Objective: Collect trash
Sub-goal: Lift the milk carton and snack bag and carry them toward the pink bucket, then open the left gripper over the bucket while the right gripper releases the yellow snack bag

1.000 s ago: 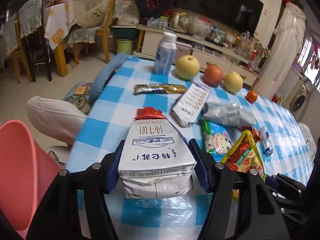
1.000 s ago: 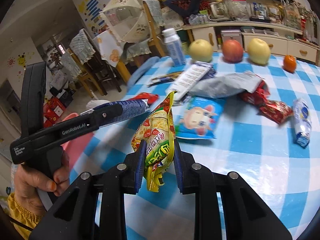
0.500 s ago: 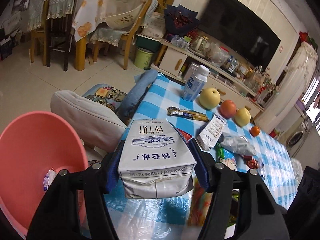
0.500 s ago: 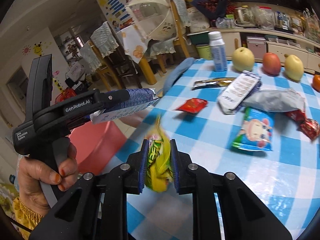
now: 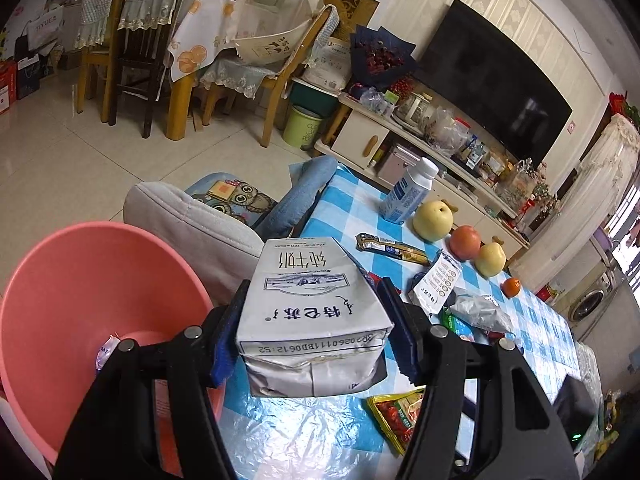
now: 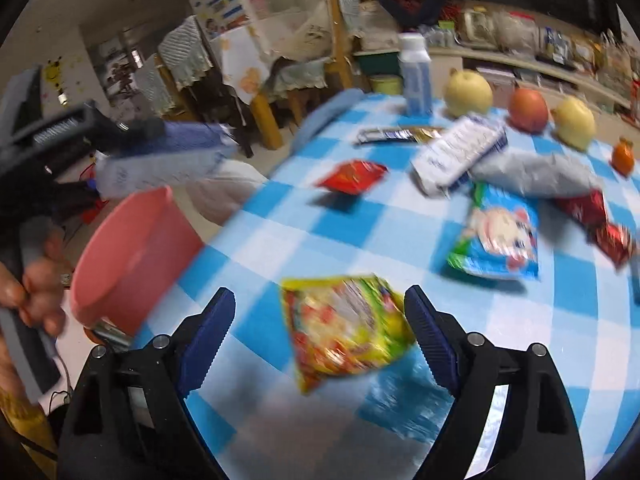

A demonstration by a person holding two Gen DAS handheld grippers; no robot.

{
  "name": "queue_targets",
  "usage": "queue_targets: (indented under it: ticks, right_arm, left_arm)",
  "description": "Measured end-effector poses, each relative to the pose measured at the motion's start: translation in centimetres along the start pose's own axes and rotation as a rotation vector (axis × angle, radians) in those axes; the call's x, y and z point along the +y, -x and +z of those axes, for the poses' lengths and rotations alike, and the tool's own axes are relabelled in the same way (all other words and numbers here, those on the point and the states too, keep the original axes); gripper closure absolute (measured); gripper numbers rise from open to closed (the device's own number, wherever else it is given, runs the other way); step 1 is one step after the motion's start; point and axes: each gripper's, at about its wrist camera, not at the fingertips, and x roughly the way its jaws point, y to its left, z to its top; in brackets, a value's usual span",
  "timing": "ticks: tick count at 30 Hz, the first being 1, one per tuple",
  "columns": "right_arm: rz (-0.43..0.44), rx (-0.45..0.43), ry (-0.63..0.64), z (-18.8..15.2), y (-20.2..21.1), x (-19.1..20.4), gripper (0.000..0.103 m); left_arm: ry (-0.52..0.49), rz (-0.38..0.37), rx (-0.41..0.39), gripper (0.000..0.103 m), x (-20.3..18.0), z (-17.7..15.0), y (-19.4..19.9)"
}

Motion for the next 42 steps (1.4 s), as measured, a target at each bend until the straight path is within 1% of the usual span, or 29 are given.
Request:
queue_targets:
  ticks: [2,5,8,10,11,12,13,16,17,18,19,26,29,33,37,42]
  right_arm:
    - [-0.019,0.005,0.009,-0.4,-0.4,-0.1,0.017]
    - [-0.039,0.023,0.069,-0.6,-1.2,0.7,0.017]
    - [-0.126,0.044,0.165,-1.1,-2.2,2.1,0.016]
    - [-0.163,0.049,0.202,-1.4,-2.6,2.5,0.017]
    - [-0.176,0.049,0.214,-1.4,-2.8,2.7,0.021]
    - [-0.185,0.049,0.224,-1.5,-2.8,2.8,0.028]
    - [-0.191,0.05,0.236,-1.5,-2.9,2.8,0.029]
    - [-0.186,0.045,0.244,-1.4,-3.0,2.7,0.037]
    - [-0.188,0.043,0.249,-1.4,-3.0,2.7,0.042]
    - [-0.185,0.041,0.252,-1.4,-3.0,2.7,0.052]
    - [-0.181,0.04,0.253,-1.3,-2.9,2.7,0.054]
    - [-0.182,0.035,0.251,-0.9,-2.7,3.0,0.063]
    - [-0.163,0.033,0.239,-0.6,-2.4,3.4,0.065]
    - [-0.108,0.005,0.238,0.1,-1.5,5.1,0.066]
    - [-0.034,-0.045,0.283,1.5,-0.2,8.6,0.066]
    - [0.057,-0.105,0.382,3.4,0.9,14.4,0.066]
  left_arm:
    - [0.002,0.006,-0.005,0.04,0.1,0.1,0.2]
    - [0.009,0.013,-0.015,0.04,0.5,0.2,0.5]
    - [0.024,0.022,-0.028,0.04,1.2,0.3,1.1]
    - [0.035,0.028,-0.039,0.04,1.6,0.4,1.5]
    - [0.039,0.03,-0.042,0.04,1.8,0.5,1.6]
    - [0.045,0.032,-0.047,0.04,2.1,0.6,1.8]
    - [0.052,0.035,-0.052,0.04,2.4,0.7,2.0]
    - [0.07,0.044,-0.062,0.04,3.1,0.8,2.4]
    - [0.077,0.05,-0.065,0.04,3.5,0.9,2.6]
    - [0.081,0.054,-0.067,0.04,3.7,0.9,2.6]
    - [0.085,0.06,-0.068,0.04,3.9,0.9,2.7]
    - [0.103,0.095,-0.07,0.04,5.1,1.0,3.0]
    - [0.112,0.103,-0.072,0.04,5.5,1.0,3.2]
    - [0.131,0.111,-0.084,0.04,6.3,1.1,3.7]
    - [0.155,0.119,-0.099,0.04,7.4,1.1,4.4]
    - [0.192,0.137,-0.115,0.04,9.0,1.3,5.1]
